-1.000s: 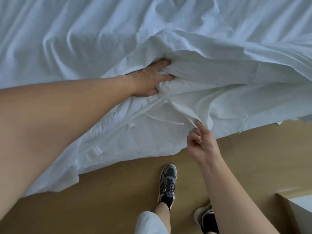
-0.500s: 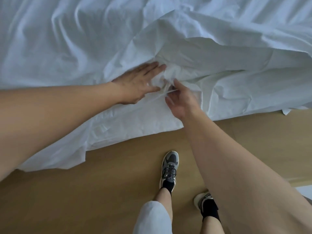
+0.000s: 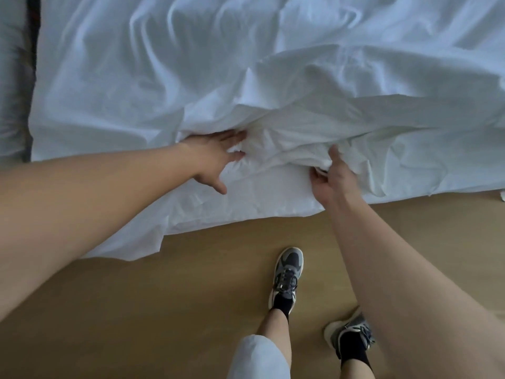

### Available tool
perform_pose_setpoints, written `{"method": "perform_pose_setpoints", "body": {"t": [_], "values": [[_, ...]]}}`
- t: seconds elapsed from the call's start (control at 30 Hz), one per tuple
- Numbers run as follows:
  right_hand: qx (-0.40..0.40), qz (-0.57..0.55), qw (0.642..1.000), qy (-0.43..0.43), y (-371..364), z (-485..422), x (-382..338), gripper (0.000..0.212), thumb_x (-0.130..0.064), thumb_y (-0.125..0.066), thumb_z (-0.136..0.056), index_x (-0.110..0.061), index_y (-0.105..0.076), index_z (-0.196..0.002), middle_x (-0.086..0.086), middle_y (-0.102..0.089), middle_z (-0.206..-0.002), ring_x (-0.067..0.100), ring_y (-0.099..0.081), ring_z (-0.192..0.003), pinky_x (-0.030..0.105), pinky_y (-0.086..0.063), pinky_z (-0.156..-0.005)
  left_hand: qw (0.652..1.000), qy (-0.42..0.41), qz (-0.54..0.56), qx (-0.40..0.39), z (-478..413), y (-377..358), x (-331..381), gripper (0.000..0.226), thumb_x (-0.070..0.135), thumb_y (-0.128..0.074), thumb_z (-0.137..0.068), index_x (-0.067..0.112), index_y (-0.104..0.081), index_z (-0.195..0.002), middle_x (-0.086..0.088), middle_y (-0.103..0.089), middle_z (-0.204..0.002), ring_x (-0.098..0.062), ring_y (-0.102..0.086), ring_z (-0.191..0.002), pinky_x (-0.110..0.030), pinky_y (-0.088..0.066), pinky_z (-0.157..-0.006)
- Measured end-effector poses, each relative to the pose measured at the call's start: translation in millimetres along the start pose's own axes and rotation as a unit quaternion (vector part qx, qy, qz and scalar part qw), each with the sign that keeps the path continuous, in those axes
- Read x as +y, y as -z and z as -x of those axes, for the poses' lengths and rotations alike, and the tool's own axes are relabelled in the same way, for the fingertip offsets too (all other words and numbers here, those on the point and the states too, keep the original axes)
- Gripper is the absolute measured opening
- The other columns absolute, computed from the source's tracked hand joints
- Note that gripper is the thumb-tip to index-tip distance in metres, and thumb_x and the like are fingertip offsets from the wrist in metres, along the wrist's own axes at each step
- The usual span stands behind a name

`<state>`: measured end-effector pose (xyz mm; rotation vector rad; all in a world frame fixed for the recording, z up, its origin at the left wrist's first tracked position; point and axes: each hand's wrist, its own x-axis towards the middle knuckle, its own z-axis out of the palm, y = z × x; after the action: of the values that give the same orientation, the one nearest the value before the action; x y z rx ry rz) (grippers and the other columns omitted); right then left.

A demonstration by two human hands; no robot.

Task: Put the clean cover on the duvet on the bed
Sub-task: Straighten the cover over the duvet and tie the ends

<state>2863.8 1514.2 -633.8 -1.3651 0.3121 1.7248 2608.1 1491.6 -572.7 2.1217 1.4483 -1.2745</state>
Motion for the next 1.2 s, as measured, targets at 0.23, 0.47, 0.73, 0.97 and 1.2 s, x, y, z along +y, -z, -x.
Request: {"method": "perform_pose_setpoints", "body": {"t": [0.23, 0.47, 0.73, 0.97, 1.2], "values": [[0.086, 0.114, 0.987, -0.074, 54, 36, 79, 0.027, -0.007, -0.072, -0.092, -0.006, -0.066, -0.118, 0.01, -0.072, -0.101, 0.015, -0.065, -0.051, 0.024, -0.053, -0.057, 0.999, 0.046, 0.005, 0.013, -15, -9, -7, 0.119, 0.085, -0.059, -0.072, 0.038, 0.006, -0.16, 0.003, 0.031, -0.164, -0.023, 0.016, -0.155, -0.051, -0.017, -0.126], [0.024, 0.148, 0.986, -0.067, 48, 46, 82, 0.051, -0.046, -0.082, -0.079, -0.011, -0.066, -0.114, 0.001, -0.076, -0.091, 0.013, -0.072, -0.067, 0.027, -0.058, -0.071, 0.973, 0.016, -0.034, 0.23, 6, -62, 24, 0.083, 0.048, -0.079, -0.072, 0.012, -0.044, -0.137, -0.02, -0.011, -0.163, -0.036, -0.017, -0.152, -0.04, -0.033, -0.117], [-0.038, 0.486, 0.865, 0.118, 10, 47, 99, 0.033, -0.041, -0.084, -0.079, -0.027, -0.054, -0.084, -0.009, -0.063, -0.085, 0.007, -0.062, -0.081, 0.019, -0.047, -0.066, 0.98, -0.005, -0.075, 0.184, 8, -95, 6, 0.051, 0.056, -0.058, -0.088, 0.021, -0.063, -0.126, -0.007, 0.0, -0.169, -0.032, 0.004, -0.155, -0.048, -0.026, -0.122], [0.018, 0.271, 0.96, 0.068, 10, 42, 74, 0.014, -0.017, -0.074, -0.09, -0.012, -0.06, -0.089, -0.001, -0.07, -0.082, 0.013, -0.069, -0.068, 0.021, -0.055, -0.057, 0.974, 0.081, -0.029, 0.209, 8, -91, 26, 0.034, 0.027, -0.057, -0.092, 0.02, -0.066, -0.124, -0.003, 0.012, -0.169, -0.029, -0.016, -0.152, -0.04, -0.045, -0.107], [-0.038, 0.391, 0.92, 0.007, 73, 62, 80, 0.01, -0.011, -0.074, -0.088, -0.008, -0.069, -0.095, 0.0, -0.072, -0.073, 0.013, -0.059, -0.05, 0.025, -0.047, -0.048, 0.977, 0.072, 0.055, 0.192, 18, -83, 21, 0.033, 0.03, -0.067, -0.087, 0.011, -0.07, -0.113, 0.005, 0.013, -0.169, -0.028, -0.015, -0.152, -0.048, -0.033, -0.117]]}}
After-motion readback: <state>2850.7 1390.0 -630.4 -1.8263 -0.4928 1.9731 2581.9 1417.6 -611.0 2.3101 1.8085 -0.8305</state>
